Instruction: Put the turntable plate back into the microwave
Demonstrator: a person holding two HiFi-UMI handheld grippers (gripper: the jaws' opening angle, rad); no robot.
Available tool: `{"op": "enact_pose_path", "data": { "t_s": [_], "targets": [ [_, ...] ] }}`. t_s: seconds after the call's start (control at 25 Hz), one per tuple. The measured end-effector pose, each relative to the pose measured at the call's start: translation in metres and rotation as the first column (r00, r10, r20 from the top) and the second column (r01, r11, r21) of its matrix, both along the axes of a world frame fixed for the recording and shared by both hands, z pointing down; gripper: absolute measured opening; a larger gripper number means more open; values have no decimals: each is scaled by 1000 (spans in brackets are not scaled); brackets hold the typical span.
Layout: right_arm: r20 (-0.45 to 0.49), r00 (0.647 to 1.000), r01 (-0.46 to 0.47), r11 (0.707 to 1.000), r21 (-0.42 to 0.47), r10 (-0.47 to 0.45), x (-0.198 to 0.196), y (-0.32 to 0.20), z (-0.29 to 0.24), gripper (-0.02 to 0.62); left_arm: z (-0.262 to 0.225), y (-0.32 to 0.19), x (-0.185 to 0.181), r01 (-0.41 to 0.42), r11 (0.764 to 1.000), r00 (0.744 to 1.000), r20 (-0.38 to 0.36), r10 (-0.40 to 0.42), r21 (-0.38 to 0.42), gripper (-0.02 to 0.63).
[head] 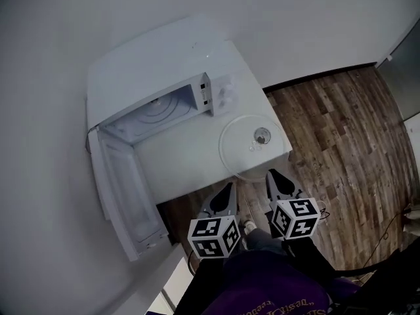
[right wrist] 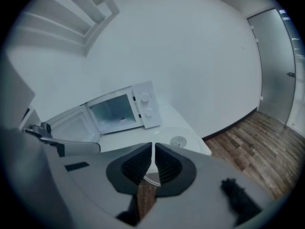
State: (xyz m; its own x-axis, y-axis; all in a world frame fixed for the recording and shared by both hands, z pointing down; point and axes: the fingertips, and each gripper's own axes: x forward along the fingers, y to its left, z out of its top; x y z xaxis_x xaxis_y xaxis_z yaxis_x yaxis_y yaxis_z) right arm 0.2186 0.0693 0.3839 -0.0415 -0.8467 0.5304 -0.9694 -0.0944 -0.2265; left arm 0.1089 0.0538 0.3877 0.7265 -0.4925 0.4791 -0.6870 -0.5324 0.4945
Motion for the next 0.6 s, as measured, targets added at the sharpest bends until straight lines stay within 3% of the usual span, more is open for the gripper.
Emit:
{"op": "enact_pose_path", "data": {
  "t_s": [0.16,0.28,0.32,0.36,0.48,0.6],
  "targets": [
    [42,994,-97,994,-55,99,24,13,22,19,23,3,17,-106,993,994,-32,104,-56,5],
    [105,984,-131,987,-98,141,40,24,40,80,39,13,32,-164,978,985,-72,156,-130,6],
    [132,979,-139,984,-114,154,45,27,47,91,46,17,37,-178,970,982,-92,165,-167,44],
    [158,973,-146,981,-127,165,50,29,53,103,53,21,40,-184,961,980,-110,165,-205,113],
    [238,952,-154,975,-162,190,63,33,72,129,77,25,45,-138,946,988,-112,109,-292,146],
    [324,923,-148,968,-201,209,72,36,92,149,103,24,46,-42,925,995,-105,3,-377,171]
  ]
}}
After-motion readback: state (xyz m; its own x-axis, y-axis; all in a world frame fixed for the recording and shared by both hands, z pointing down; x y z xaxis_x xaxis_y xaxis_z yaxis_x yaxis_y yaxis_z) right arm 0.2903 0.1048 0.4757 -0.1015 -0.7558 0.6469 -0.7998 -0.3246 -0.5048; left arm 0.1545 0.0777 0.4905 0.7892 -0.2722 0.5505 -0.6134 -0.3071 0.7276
